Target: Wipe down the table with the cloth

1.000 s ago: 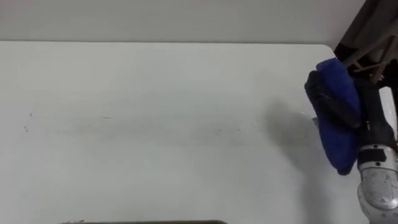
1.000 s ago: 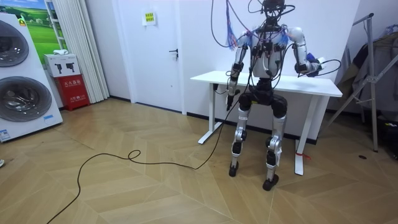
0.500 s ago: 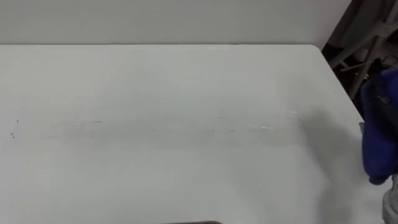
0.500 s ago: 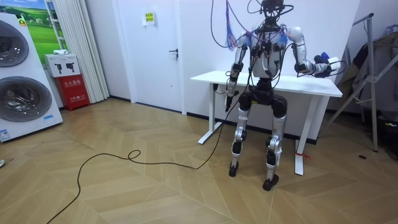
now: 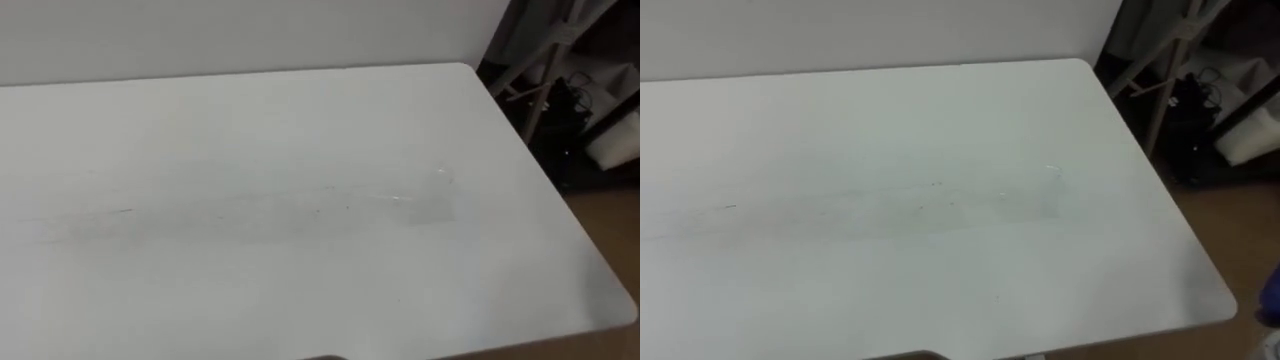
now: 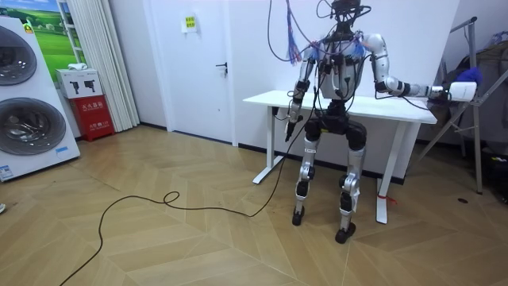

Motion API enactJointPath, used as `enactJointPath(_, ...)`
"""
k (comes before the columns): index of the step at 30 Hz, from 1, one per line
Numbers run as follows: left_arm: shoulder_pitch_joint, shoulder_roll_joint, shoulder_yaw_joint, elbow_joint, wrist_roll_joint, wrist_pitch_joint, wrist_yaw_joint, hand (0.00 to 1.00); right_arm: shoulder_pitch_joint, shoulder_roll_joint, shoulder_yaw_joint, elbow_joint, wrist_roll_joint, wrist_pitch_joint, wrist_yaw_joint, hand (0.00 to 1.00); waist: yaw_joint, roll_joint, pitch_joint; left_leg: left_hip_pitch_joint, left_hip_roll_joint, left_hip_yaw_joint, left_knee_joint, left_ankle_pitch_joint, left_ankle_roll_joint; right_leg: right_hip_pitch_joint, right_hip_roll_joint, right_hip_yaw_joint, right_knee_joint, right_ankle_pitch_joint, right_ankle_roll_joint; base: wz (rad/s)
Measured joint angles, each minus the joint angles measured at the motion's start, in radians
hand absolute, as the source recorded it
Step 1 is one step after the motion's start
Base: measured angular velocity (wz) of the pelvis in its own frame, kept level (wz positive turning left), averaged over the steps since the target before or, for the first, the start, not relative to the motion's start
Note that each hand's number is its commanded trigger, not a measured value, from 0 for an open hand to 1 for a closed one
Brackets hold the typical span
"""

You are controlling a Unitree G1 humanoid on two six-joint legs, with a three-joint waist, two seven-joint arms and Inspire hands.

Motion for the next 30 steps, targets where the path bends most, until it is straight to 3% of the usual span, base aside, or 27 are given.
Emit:
enactJointPath(7,0.006,0.000,0.001,-0.014,-0.006,0.029,0.004,0.00,0.010,0.001,-0.069,0.165,0.269,0.000,-0.052,0.00,-0.023,0.005,0.0032,-0.007,0.000,-0.004,0.000,-0.003,0.000,-0.001,0.000,-0.005,-0.001,0.000,0.000,0.01)
enactJointPath(11,0.025,-0.001,0.002,-0.041,-0.037,0.033,0.016,0.00,0.030,0.007,-0.111,0.382,0.403,0.000,-0.047,0.00,-0.049,0.008,0.0011,-0.017,0.000,-0.019,0.002,-0.003,0.000,-0.001,0.000,-0.018,-0.004,-0.003,0.001,0.10)
enactJointPath(16,0.016,-0.003,-0.003,-0.013,-0.037,0.050,0.015,0.00,0.087,0.064,-0.071,0.681,0.397,0.027,0.059,0.00,-0.045,0.012,-0.0022,-0.017,-0.001,-0.023,0.005,-0.003,-0.001,0.003,-0.003,-0.023,-0.002,-0.010,0.001,0.01)
enactJointPath(20,-0.008,-0.004,-0.009,0.052,-0.019,0.065,0.011,0.00,0.106,0.106,0.083,0.869,0.176,0.106,0.217,0.00,-0.040,0.019,-0.0006,-0.013,-0.002,-0.023,0.005,-0.005,-0.001,0.005,-0.003,-0.020,-0.002,-0.010,0.002,-0.03)
enactJointPath(21,-0.019,-0.004,-0.009,0.072,-0.016,0.065,0.011,0.00,0.107,0.111,0.138,0.887,0.106,0.125,0.248,0.00,-0.019,0.027,0.0017,-0.013,-0.001,-0.022,0.006,-0.009,-0.001,0.000,-0.001,-0.010,-0.002,-0.010,0.002,-0.19)
enactJointPath(24,-0.038,0.001,-0.019,0.107,-0.021,0.067,0.021,0.00,0.084,0.110,0.249,0.906,-0.039,0.140,0.319,0.00,0.018,0.028,0.0026,-0.007,-0.001,-0.027,0.009,-0.012,-0.001,0.003,0.001,-0.004,-0.004,-0.009,0.002,-0.09)
enactJointPath(28,-0.035,-0.003,-0.058,0.117,-0.019,0.067,0.024,0.00,0.041,0.111,0.319,0.908,-0.172,0.139,0.387,0.00,0.043,0.031,0.0023,0.001,-0.001,-0.035,0.008,-0.014,-0.001,0.015,0.003,-0.011,-0.019,-0.007,0.003,0.07)
enactJointPath(30,-0.040,-0.005,-0.087,0.141,-0.019,0.066,0.033,0.00,0.013,0.116,0.359,0.904,-0.241,0.139,0.419,0.00,0.059,0.038,-0.0018,-0.002,-0.001,-0.044,0.007,-0.015,-0.002,0.021,0.005,-0.016,-0.020,-0.007,0.002,0.08)
